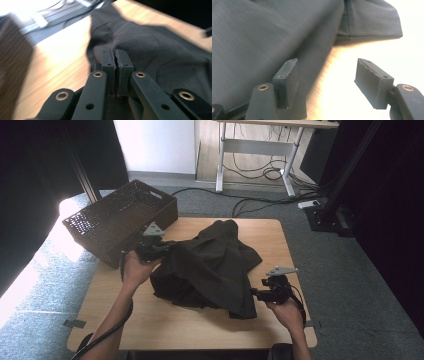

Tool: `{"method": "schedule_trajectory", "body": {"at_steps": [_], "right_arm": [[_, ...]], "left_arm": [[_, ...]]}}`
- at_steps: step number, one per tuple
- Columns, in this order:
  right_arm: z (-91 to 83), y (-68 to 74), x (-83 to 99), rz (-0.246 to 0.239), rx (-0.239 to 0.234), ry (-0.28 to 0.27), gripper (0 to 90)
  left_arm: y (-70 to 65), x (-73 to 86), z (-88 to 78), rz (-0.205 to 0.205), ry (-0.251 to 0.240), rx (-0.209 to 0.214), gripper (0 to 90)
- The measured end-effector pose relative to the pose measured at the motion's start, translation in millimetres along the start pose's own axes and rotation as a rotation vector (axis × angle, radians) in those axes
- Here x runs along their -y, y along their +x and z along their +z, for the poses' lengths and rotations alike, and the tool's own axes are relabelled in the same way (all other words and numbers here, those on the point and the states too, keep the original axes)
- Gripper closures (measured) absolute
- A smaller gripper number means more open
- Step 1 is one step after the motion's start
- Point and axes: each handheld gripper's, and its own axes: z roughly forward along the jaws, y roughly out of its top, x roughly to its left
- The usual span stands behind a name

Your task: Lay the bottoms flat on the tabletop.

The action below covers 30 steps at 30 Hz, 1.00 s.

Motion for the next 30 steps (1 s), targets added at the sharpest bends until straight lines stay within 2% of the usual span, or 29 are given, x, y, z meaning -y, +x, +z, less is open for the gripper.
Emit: {"method": "schedule_trajectory", "body": {"at_steps": [2, 6, 11, 12, 14, 16, 17, 21, 23, 25, 28, 30], "right_arm": [[7.5, 2.7, 2.0, -0.005, -0.019, 0.014, 32.0], [25.3, 12.7, 2.8, -0.027, -0.059, 0.038, 31.1], [42.5, 22.5, 0.6, -0.065, -0.076, 0.085, 35.4], [45.5, 22.9, 0.7, -0.069, -0.073, 0.097, 40.6], [48.8, 23.1, 1.6, -0.063, -0.087, 0.115, 57.7], [51.8, 23.8, 3.2, -0.053, -0.100, 0.146, 76.8], [52.3, 24.4, 3.8, -0.060, -0.095, 0.152, 82.6], [40.6, 23.5, -0.8, -0.054, -0.022, 0.133, 86.5], [28.4, 17.1, -4.6, -0.044, 0.023, 0.112, 86.8], [13.0, 4.2, -7.5, -0.018, 0.067, 0.091, 86.9], [-5.2, -10.7, -8.7, 0.017, 0.100, 0.070, 86.9], [-15.2, -16.4, -8.1, 0.037, 0.094, 0.054, 86.8]], "left_arm": [[13.8, 19.6, 2.0, -0.021, 0.048, -0.043, 86.0], [35.3, 57.0, 8.2, -0.081, 0.111, -0.085, 85.9], [53.6, 88.9, 8.6, -0.132, 0.158, -0.136, 85.8], [55.5, 92.4, 8.0, -0.139, 0.158, -0.135, 85.7], [58.5, 100.2, 6.5, -0.157, 0.158, -0.127, 85.6], [58.1, 106.0, 6.4, -0.152, 0.162, -0.120, 85.5], [57.3, 108.1, 6.4, -0.150, 0.165, -0.119, 85.5], [56.7, 111.6, 2.5, -0.153, 0.154, -0.126, 85.6], [57.3, 111.7, -4.2, -0.150, 0.145, -0.133, 85.7], [57.7, 112.1, -13.1, -0.147, 0.132, -0.153, 85.8], [60.8, 115.2, -26.4, -0.148, 0.121, -0.189, 86.0], [65.1, 121.2, -32.5, -0.169, 0.117, -0.184, 85.9]]}}
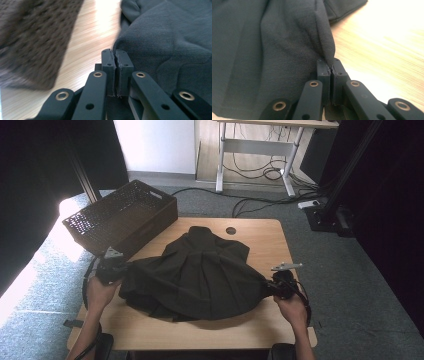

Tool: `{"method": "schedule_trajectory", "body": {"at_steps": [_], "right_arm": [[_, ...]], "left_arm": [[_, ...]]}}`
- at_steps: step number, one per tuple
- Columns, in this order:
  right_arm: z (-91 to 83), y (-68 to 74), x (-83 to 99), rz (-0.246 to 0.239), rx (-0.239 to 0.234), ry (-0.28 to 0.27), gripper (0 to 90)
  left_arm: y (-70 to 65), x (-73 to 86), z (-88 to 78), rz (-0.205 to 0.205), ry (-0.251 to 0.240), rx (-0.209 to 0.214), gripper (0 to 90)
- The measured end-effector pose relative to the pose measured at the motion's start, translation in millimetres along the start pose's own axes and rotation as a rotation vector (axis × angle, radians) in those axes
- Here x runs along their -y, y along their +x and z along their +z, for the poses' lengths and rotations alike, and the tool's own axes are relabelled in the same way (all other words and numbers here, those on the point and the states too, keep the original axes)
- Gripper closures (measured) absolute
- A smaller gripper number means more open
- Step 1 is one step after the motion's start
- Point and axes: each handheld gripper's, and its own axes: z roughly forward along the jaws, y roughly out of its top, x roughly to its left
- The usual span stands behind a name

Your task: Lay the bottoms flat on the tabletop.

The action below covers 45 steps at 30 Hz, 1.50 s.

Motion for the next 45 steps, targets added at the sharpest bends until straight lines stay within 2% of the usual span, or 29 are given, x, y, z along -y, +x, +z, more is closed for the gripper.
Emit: {"method": "schedule_trajectory", "body": {"at_steps": [3, 4, 6, 9, 11, 12, 14, 16, 18, 20, 23, 25, 27, 30, 34, 36, 37, 39, 40, 41, 43, 45], "right_arm": [[-4.8, 5.8, 2.1, -0.013, -0.037, -0.012, 86.2], [-3.5, 11.2, 2.9, -0.031, -0.056, -0.007, 85.9], [2.0, 24.5, 5.4, -0.060, -0.109, 0.002, 85.4], [14.2, 44.9, 10.1, -0.095, -0.198, 0.019, 84.3], [24.8, 59.5, 12.7, -0.120, -0.266, 0.043, 82.6], [28.7, 65.8, 13.1, -0.129, -0.284, 0.057, 81.2], [31.3, 73.6, 10.9, -0.159, -0.309, 0.070, 75.9], [26.4, 74.2, 6.1, -0.168, -0.321, 0.053, 65.9], [15.6, 67.8, -1.1, -0.166, -0.303, 0.006, 57.2], [2.1, 53.7, -9.0, -0.149, -0.252, -0.038, 52.2], [-6.6, 32.1, -15.5, -0.112, -0.178, -0.062, 48.1], [-4.6, 16.7, -17.0, -0.069, -0.109, -0.059, 46.0], [6.9, 5.0, -16.1, -0.040, -0.076, -0.019, 41.5], [36.2, -1.3, -10.8, -0.043, -0.068, 0.042, 35.1], [75.0, 2.6, -5.9, -0.051, -0.125, 0.082, 29.4], [90.3, 7.8, -5.1, -0.067, -0.160, 0.102, 29.6], [96.3, 10.6, -5.1, -0.077, -0.174, 0.111, 32.8], [104.1, 16.2, -5.3, -0.092, -0.210, 0.121, 47.6], [105.3, 19.1, -5.7, -0.098, -0.211, 0.113, 60.3], [105.4, 21.1, -6.4, -0.099, -0.230, 0.122, 70.6], [102.9, 26.4, -7.7, -0.115, -0.204, 0.136, 81.1], [95.2, 28.7, -9.2, -0.139, -0.158, 0.129, 83.0]], "left_arm": [[4.7, 9.4, 3.1, -0.017, 0.026, 0.021, 83.2], [5.0, 11.7, 5.6, -0.018, 0.041, 0.026, 78.2], [3.8, 14.4, 7.3, -0.013, 0.035, 0.006, 63.4], [0.7, 11.8, 4.9, -0.025, -0.003, 0.031, 53.7], [-6.5, 6.2, 3.2, -0.003, -0.024, 0.054, 48.9], [-10.9, 3.6, 3.3, 0.015, -0.032, 0.070, 47.3], [-20.0, -0.3, 4.9, 0.042, -0.043, 0.100, 45.2], [-30.4, -3.6, 8.5, 0.075, -0.041, 0.121, 42.5], [-40.4, -4.9, 13.6, 0.121, -0.026, 0.138, 40.3], [-45.3, -4.4, 17.3, 0.143, -0.013, 0.138, 39.4], [-46.7, -0.6, 22.5, 0.142, -0.002, 0.142, 38.1], [-44.8, 2.3, 24.0, 0.132, 0.001, 0.141, 37.7], [-41.5, 5.6, 26.2, 0.114, 0.004, 0.142, 36.1], [-37.8, 11.0, 31.6, 0.088, 0.017, 0.160, 32.9], [-39.3, 17.1, 42.2, 0.086, 0.054, 0.179, 31.8], [-42.7, 19.6, 49.6, 0.103, 0.092, 0.182, 32.9], [-45.1, 20.6, 53.2, 0.118, 0.114, 0.177, 35.5], [-49.2, 21.4, 59.2, 0.144, 0.150, 0.163, 48.2], [-50.6, 21.3, 61.3, 0.150, 0.159, 0.175, 59.5], [-52.6, 20.5, 63.1, 0.152, 0.167, 0.172, 67.1], [-54.2, 18.0, 62.1, 0.168, 0.164, 0.145, 85.7], [-51.3, 14.4, 54.9, 0.163, 0.121, 0.110, 88.6]]}}
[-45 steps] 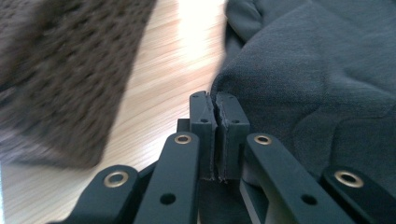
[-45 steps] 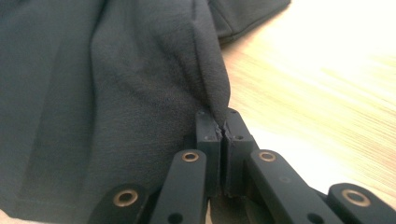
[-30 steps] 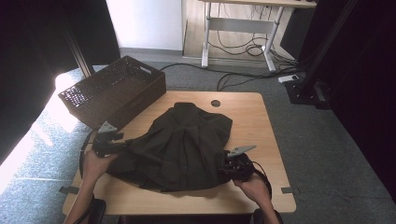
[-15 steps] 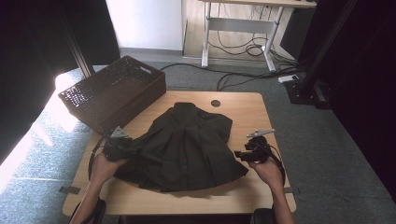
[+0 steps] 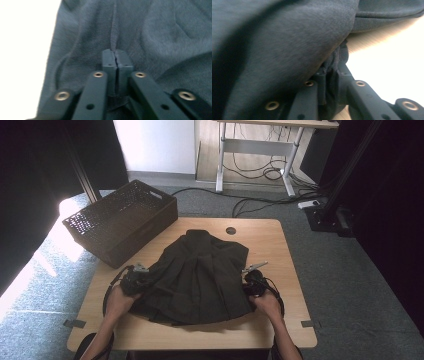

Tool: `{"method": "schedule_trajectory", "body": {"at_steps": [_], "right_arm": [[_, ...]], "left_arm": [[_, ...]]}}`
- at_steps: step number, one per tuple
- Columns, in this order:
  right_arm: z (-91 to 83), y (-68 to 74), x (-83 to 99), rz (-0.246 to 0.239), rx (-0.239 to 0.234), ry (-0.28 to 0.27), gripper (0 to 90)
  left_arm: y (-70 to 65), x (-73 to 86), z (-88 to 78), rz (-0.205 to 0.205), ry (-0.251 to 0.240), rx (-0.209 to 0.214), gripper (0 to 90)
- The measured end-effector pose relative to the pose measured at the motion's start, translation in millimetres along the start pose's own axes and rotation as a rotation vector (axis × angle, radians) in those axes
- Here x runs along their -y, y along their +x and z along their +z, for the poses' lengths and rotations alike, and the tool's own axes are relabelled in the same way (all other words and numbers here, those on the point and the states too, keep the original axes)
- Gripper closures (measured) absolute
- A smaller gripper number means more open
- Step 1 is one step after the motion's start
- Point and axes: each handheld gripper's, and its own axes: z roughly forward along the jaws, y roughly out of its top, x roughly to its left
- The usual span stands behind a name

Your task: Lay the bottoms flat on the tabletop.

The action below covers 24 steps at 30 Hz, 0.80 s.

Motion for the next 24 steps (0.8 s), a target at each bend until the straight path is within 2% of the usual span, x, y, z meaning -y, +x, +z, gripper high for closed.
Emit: {"method": "schedule_trajectory", "body": {"at_steps": [1, 3, 5, 6, 7, 10, 12, 13, 15, 16, 18, 20, 22, 24], "right_arm": [[-6.3, 0.6, 0.0, 0.002, 0.025, -0.010, 83.5], [-21.9, -3.1, 0.8, 0.006, 0.063, -0.030, 83.8], [-44.5, -11.7, 3.3, 0.035, 0.126, -0.061, 84.0], [-60.3, -19.5, 5.7, 0.051, 0.169, -0.078, 84.1], [-70.2, -24.6, 7.6, 0.068, 0.192, -0.089, 84.1], [-111.5, -46.0, 18.7, 0.157, 0.294, -0.142, 84.2], [-128.3, -58.8, 28.3, 0.208, 0.339, -0.147, 84.2], [-132.3, -64.5, 33.9, 0.233, 0.342, -0.146, 84.1], [-131.9, -72.2, 44.8, 0.277, 0.328, -0.132, 83.8], [-129.4, -73.4, 48.5, 0.283, 0.319, -0.118, 83.3], [-121.0, -72.9, 56.6, 0.282, 0.299, -0.087, 78.4], [-116.3, -71.4, 62.0, 0.282, 0.280, -0.095, 64.0], [-117.3, -69.1, 63.1, 0.279, 0.280, -0.128, 50.2], [-119.5, -66.7, 59.3, 0.273, 0.262, -0.152, 41.4]], "left_arm": [[2.3, -0.5, -4.9, -0.013, -0.028, -0.016, 88.9], [12.5, -0.8, -22.0, -0.063, -0.116, -0.043, 89.2], [25.8, -0.1, -41.9, -0.115, -0.194, -0.078, 89.3], [30.2, 0.6, -48.1, -0.128, -0.214, -0.089, 89.4], [37.0, 2.3, -56.9, -0.153, -0.242, -0.104, 89.4], [50.8, 9.4, -69.7, -0.199, -0.257, -0.137, 89.4], [57.4, 17.2, -68.2, -0.229, -0.242, -0.143, 89.4], [59.0, 21.7, -64.3, -0.238, -0.225, -0.135, 89.3], [60.2, 28.9, -54.4, -0.248, -0.176, -0.090, 88.2], [58.9, 32.5, -49.0, -0.247, -0.157, -0.087, 85.0], [57.7, 35.0, -43.4, -0.234, -0.137, -0.061, 69.0], [55.3, 30.3, -46.0, -0.216, -0.143, -0.062, 55.0], [52.1, 22.0, -50.9, -0.198, -0.170, -0.037, 47.4], [46.7, 11.8, -52.8, -0.169, -0.174, -0.032, 42.4]]}}
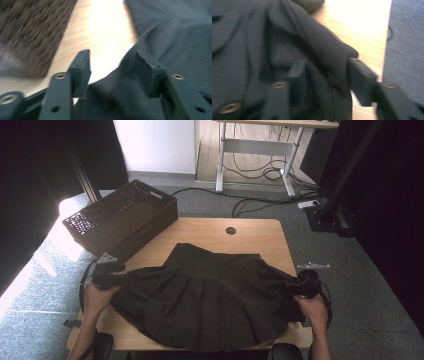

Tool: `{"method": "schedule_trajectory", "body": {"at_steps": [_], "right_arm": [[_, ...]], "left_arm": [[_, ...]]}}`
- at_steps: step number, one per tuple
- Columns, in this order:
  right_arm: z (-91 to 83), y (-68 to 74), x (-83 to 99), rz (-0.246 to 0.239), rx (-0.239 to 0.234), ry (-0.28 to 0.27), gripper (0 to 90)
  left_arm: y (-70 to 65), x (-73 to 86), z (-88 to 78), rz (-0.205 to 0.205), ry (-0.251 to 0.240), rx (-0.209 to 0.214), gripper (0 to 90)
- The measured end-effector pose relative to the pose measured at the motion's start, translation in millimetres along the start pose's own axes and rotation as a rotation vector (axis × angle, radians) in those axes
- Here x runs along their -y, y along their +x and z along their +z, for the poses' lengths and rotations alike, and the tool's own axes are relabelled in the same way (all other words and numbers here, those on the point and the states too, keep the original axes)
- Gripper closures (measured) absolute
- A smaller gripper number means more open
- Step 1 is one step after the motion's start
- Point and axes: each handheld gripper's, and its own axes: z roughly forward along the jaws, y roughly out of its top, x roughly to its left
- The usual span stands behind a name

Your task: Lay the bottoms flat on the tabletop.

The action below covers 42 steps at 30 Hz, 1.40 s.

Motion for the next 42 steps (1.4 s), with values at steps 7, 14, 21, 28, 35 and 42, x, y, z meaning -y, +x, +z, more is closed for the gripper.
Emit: {"method": "schedule_trajectory", "body": {"at_steps": [7, 14, 21, 28, 35, 42], "right_arm": [[11.1, 22.5, -22.6, -0.068, -0.023, -0.025, 32.8], [48.2, 17.1, -19.0, -0.027, -0.015, 0.130, 78.3], [49.4, 25.0, 14.6, -0.007, -0.093, 0.196, 83.7], [33.1, 42.2, 27.8, -0.059, -0.183, 0.253, 68.3], [25.0, 41.3, -14.7, -0.061, -0.135, 0.106, 43.8], [60.5, 41.9, -57.4, -0.051, -0.056, 0.070, 35.6]], "left_arm": [[-22.8, -19.3, 33.8, 0.089, 0.086, 0.021, 38.6], [-18.4, -10.9, 67.5, 0.073, 0.228, 0.028, 60.7], [-35.8, 6.3, 55.6, 0.100, 0.264, 0.079, 76.9], [-54.7, 9.5, 35.2, 0.159, 0.274, 0.136, 62.0], [-43.8, -39.6, 43.0, 0.094, 0.152, 0.109, 39.0], [-47.4, -69.2, 102.5, 0.093, 0.186, 0.074, 38.2]]}}
